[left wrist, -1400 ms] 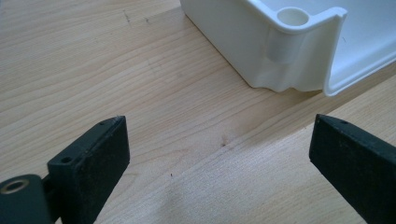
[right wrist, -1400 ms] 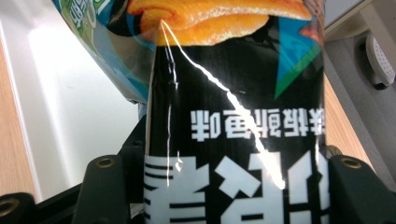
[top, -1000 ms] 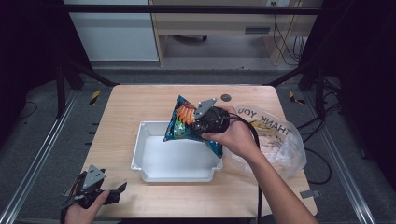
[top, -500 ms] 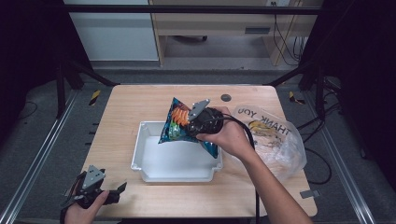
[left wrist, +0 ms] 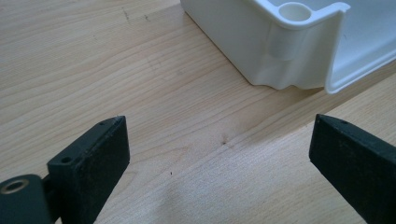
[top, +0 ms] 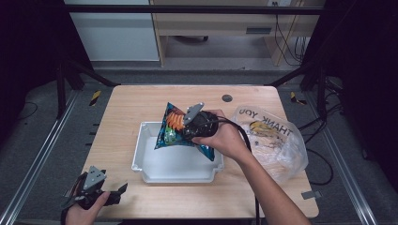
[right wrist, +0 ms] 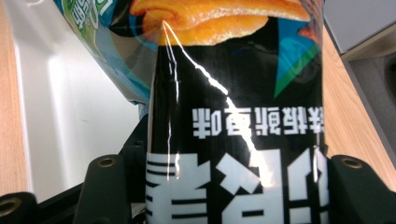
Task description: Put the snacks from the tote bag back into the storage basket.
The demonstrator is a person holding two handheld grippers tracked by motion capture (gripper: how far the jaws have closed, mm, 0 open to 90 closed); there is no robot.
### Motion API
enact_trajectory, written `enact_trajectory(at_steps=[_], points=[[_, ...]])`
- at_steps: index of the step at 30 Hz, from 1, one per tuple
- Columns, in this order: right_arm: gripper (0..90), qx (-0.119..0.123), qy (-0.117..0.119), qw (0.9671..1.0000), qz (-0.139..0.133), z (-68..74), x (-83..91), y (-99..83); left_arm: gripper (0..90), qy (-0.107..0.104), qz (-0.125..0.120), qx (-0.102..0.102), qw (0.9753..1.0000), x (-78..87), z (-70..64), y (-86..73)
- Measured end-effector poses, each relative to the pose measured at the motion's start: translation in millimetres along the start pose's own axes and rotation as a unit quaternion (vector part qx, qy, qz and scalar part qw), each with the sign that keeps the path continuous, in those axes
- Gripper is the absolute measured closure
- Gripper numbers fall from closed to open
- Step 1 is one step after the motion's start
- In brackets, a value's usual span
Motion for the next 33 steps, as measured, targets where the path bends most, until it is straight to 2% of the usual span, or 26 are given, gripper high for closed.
enact_trajectory(at_steps=[12,33], points=[[41.0,0.013,0.02,0.9997,0.001,10.7,-14.0,8.6,4.6,-0.002,0.001,0.003,1.0,-0.9,-0.7,-0.7],[41.1,0.029,0.041,0.9987,-0.009,20.1,-19.7,15.6,4.6,-0.005,0.001,0.004,1.0,-1.5,-0.4,-0.7]])
Point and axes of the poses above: each handheld gripper's, and its own axes: x roughly backward along the jaws, y roughly out of its top, z roughly to its left, the point moved 7 cm from there along -x, roughly forward along the jaws, and after that the axes turned 8 degrees about x, right-handed, at the moved point
